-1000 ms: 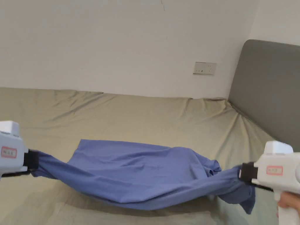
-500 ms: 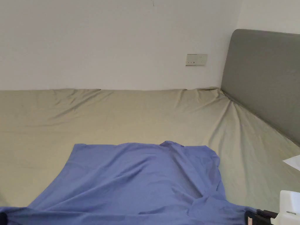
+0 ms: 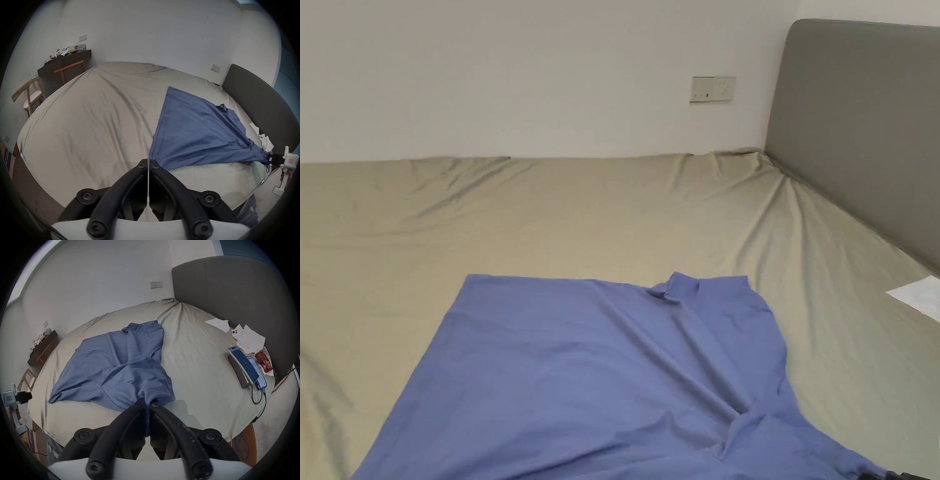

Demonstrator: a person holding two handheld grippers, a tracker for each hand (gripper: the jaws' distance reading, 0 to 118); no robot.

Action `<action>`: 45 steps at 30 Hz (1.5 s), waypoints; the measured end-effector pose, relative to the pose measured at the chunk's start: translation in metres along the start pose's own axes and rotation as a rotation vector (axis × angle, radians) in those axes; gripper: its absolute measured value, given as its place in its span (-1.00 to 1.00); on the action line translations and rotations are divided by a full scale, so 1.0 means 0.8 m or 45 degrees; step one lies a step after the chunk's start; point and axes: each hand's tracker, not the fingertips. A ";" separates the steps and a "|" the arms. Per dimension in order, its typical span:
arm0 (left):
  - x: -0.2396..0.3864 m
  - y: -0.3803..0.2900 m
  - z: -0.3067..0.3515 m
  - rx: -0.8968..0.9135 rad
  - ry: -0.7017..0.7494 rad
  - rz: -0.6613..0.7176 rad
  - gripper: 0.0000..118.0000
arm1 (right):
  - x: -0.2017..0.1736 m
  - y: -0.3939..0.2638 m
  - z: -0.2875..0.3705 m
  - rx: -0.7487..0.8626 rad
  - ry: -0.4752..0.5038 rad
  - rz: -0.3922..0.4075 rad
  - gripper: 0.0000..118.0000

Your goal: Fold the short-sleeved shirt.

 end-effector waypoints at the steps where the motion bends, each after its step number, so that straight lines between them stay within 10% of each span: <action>1: -0.001 -0.004 -0.004 -0.005 -0.001 -0.007 -1.00 | -0.001 -0.003 0.001 -0.001 -0.001 0.000 -0.89; 9: 0.012 -0.024 -0.070 -0.119 -0.027 0.091 -1.00 | -0.005 -0.034 -0.023 -0.015 -0.096 0.074 -0.87; 13: 0.027 -0.036 -0.081 -0.153 -0.039 0.060 -1.00 | -0.015 -0.052 -0.043 -0.162 -0.193 0.220 0.11; 17: 0.038 -0.045 -0.059 -0.130 -0.033 0.025 -1.00 | -0.007 -0.063 -0.016 -0.106 -0.245 0.172 0.14; 21: 0.062 -0.065 -0.008 0.000 -0.012 0.019 -1.00 | -0.014 -0.079 0.050 0.101 -0.307 0.018 -0.05; 24: 0.080 -0.081 0.020 0.055 -0.064 0.086 -1.00 | -0.023 -0.097 0.072 0.141 -0.255 -0.095 -0.95; 38: 0.082 -0.100 0.001 0.025 -0.010 0.108 -1.00 | -0.045 -0.131 0.026 -0.005 -0.151 -0.101 -0.92; 39: 0.081 -0.093 -0.007 0.036 -0.003 0.099 -0.83 | -0.043 -0.128 0.026 0.018 -0.160 -0.105 -0.73; 42: 0.068 -0.074 -0.035 0.043 -0.006 0.124 0.77 | -0.039 -0.117 0.023 0.037 -0.123 -0.185 0.42; 45: 0.058 -0.056 -0.067 0.046 -0.037 0.117 0.72 | -0.035 -0.111 0.027 0.038 -0.086 -0.257 0.33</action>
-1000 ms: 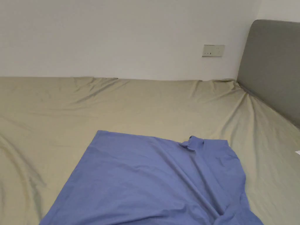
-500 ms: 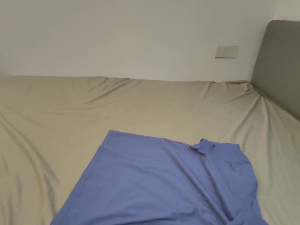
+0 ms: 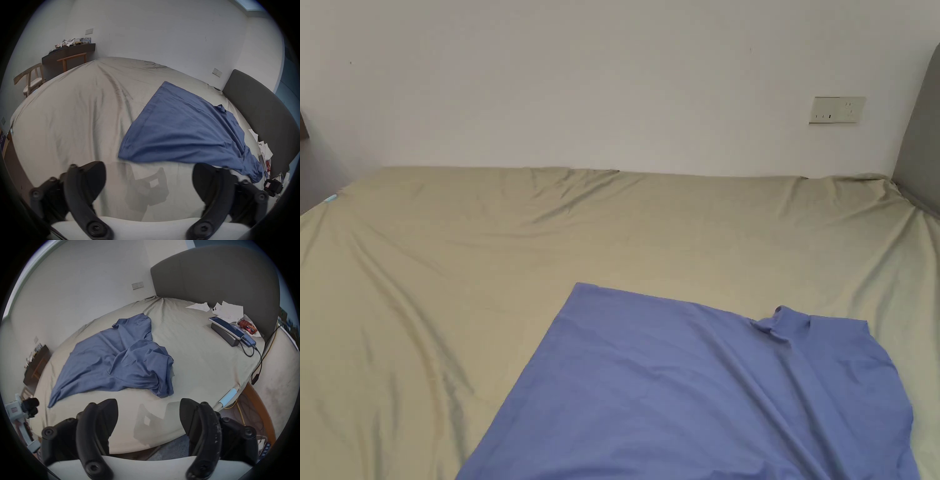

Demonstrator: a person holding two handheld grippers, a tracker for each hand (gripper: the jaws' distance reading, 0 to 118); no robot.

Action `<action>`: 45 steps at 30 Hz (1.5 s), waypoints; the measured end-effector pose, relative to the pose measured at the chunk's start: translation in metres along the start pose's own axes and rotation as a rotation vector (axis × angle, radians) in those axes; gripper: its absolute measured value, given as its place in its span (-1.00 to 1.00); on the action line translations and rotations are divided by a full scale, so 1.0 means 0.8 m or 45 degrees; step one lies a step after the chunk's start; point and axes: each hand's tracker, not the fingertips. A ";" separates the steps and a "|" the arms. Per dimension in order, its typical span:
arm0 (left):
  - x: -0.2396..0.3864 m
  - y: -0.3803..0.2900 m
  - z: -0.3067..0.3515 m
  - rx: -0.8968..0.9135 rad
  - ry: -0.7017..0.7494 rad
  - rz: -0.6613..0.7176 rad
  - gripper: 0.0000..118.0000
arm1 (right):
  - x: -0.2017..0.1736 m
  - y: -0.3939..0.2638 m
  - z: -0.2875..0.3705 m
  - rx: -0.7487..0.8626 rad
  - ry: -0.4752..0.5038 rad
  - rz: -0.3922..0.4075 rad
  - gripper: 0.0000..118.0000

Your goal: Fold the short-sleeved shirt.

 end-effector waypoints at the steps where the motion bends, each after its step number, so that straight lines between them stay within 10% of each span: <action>1: -0.004 0.005 -0.016 0.004 0.004 -0.018 0.64 | 0.001 0.002 0.000 -0.007 0.003 -0.006 0.28; 8: -0.022 0.026 -0.093 -0.120 0.034 -0.067 0.53 | -0.002 0.004 0.005 -0.010 -0.041 0.016 0.22; 12: -0.016 0.003 -0.108 -0.207 0.127 -0.177 -0.01 | -0.002 0.007 0.005 -0.011 -0.052 0.015 0.22; 14: -0.012 0.004 -0.095 -0.173 0.083 -0.189 -0.62 | -0.002 0.010 0.004 -0.007 -0.062 0.017 0.22; 17: -0.011 0.009 -0.088 -0.162 0.122 -0.148 -0.87 | -0.004 0.013 0.001 -0.004 -0.069 0.029 0.22; 30: 0.014 0.033 -0.029 -0.073 0.023 -0.165 -0.87 | 0.010 0.027 -0.101 -0.040 -0.177 0.084 0.21; 33: 0.019 0.035 -0.026 -0.078 0.027 -0.162 -0.87 | 0.019 0.024 -0.116 -0.099 -0.084 -0.002 -0.84; 39: 0.016 0.034 -0.004 -0.044 -0.016 -0.055 -0.87 | 0.001 0.019 -0.089 -0.072 -0.068 0.155 -0.84; 45: 0.007 0.029 0.063 0.022 -0.131 0.078 -0.88 | 0.007 0.028 -0.021 -0.001 0.034 0.062 -0.84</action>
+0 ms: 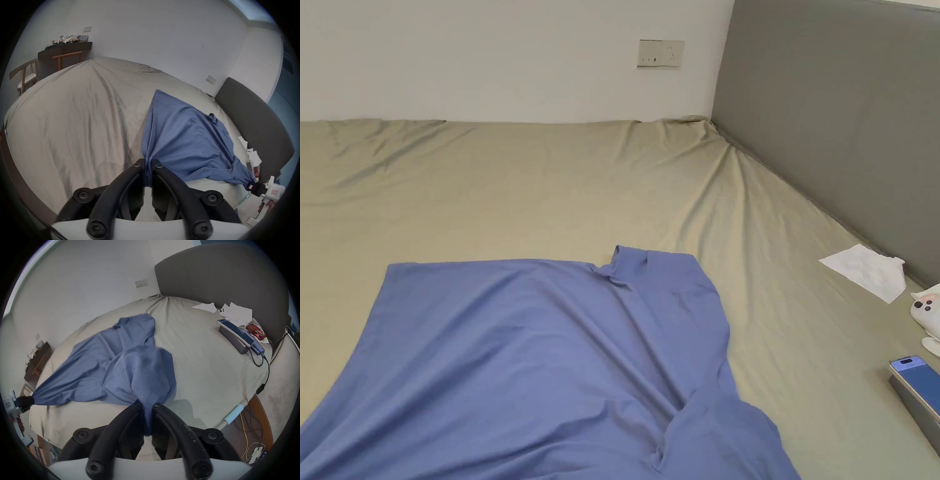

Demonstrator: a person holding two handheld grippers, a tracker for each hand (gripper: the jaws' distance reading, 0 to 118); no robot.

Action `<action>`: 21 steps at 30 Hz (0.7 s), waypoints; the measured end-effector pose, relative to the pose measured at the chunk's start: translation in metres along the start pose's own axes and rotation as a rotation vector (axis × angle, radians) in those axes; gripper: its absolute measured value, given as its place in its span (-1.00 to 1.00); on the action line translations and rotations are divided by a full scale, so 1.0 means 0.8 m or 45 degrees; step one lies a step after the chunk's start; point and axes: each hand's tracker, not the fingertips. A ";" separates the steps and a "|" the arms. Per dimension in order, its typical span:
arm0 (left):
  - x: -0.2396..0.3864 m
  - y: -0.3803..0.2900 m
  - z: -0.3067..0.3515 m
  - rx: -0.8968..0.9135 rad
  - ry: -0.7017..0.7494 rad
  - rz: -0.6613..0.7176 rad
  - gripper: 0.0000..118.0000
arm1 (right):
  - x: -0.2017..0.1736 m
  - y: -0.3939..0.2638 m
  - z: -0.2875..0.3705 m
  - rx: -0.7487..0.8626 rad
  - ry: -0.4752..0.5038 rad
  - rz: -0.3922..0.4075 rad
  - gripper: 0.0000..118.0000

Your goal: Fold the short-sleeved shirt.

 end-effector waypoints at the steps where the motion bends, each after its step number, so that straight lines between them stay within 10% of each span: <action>1: -0.001 0.000 0.009 -0.016 0.016 0.015 -0.88 | 0.000 0.001 0.011 0.003 -0.002 0.003 -0.84; 9: -0.039 0.003 0.048 0.013 0.050 0.179 -0.87 | 0.008 0.018 0.039 -0.045 -0.084 0.096 -0.84; 21: 0.012 0.101 -0.127 -0.047 0.149 -0.034 -0.88 | -0.031 0.125 -0.111 -0.015 -0.192 0.231 -0.84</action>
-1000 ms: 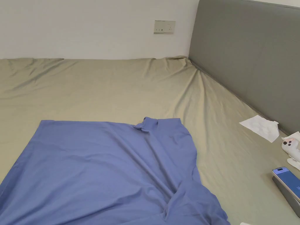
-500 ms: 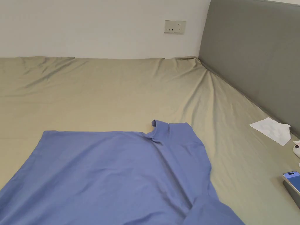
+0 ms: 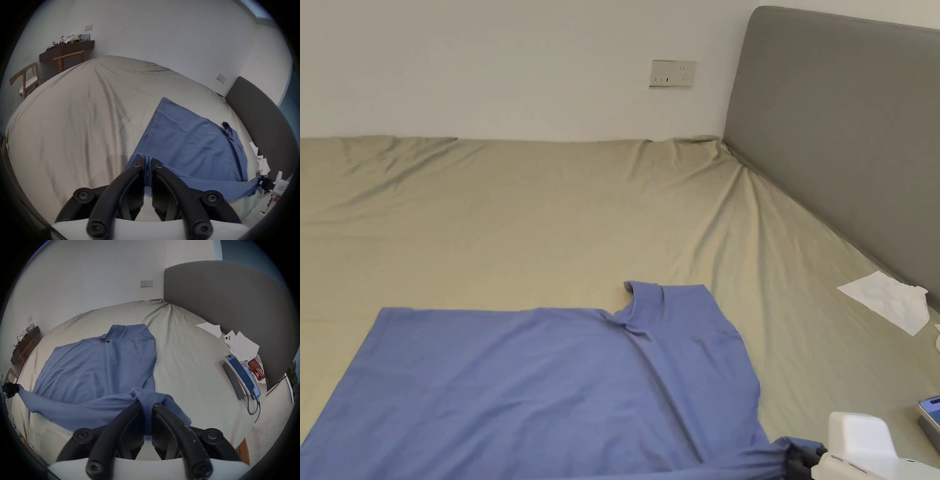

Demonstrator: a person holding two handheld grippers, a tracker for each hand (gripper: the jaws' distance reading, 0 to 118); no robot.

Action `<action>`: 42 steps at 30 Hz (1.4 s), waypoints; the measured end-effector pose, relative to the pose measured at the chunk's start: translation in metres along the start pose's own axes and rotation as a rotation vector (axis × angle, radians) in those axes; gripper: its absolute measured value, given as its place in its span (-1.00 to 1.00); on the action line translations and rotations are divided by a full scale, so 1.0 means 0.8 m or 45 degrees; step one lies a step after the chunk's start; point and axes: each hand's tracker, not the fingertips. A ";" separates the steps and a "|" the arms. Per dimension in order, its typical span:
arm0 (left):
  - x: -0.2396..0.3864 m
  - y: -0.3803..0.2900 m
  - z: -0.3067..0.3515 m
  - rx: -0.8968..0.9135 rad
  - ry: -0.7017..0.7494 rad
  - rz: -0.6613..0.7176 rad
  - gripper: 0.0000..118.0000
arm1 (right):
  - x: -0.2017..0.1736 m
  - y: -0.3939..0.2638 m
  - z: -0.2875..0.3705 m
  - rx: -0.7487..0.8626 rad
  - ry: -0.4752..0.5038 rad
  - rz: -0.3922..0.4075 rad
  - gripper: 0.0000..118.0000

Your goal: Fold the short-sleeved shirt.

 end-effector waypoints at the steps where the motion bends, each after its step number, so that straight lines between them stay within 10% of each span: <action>1: 0.010 0.008 -0.019 0.005 0.021 -0.042 -0.88 | -0.002 0.007 -0.016 -0.006 -0.003 0.000 -0.82; 10: 0.041 0.022 -0.142 -0.057 0.119 -0.122 -0.87 | -0.014 0.021 -0.096 -0.089 -0.124 0.072 -0.48; 12: 0.044 0.013 -0.145 -0.033 0.217 -0.119 -0.57 | -0.009 0.024 -0.099 -0.077 -0.179 0.126 -0.16; 14: 0.037 0.009 -0.137 -0.040 0.214 -0.140 0.15 | 0.005 0.026 -0.089 -0.067 -0.187 0.104 0.09; 17: 0.019 0.002 -0.092 -0.055 0.089 -0.144 0.27 | 0.039 0.023 -0.047 0.052 -0.219 -0.084 0.10; 18: 0.013 -0.004 -0.073 -0.051 0.080 -0.147 0.20 | 0.048 0.017 -0.027 0.102 -0.227 -0.117 0.10; 21: 0.005 -0.029 -0.019 -0.012 0.042 -0.176 -0.92 | 0.059 -0.010 0.029 0.167 -0.165 -0.126 -0.40; 23: 0.000 -0.048 0.008 -0.023 0.030 -0.178 -1.00 | 0.058 -0.034 0.057 0.173 -0.131 -0.144 -0.96; 35: 0.001 -0.134 0.053 -0.057 -0.023 -0.281 -0.96 | 0.006 -0.111 0.105 0.069 0.183 -0.239 -0.97; 38: -0.007 -0.115 0.027 0.004 -0.011 -0.270 -0.13 | -0.008 -0.104 0.102 0.072 0.182 -0.204 -0.97; 42: -0.025 -0.075 -0.028 -0.057 -0.085 -0.173 0.17 | -0.014 -0.100 0.103 0.085 0.263 -0.243 -0.97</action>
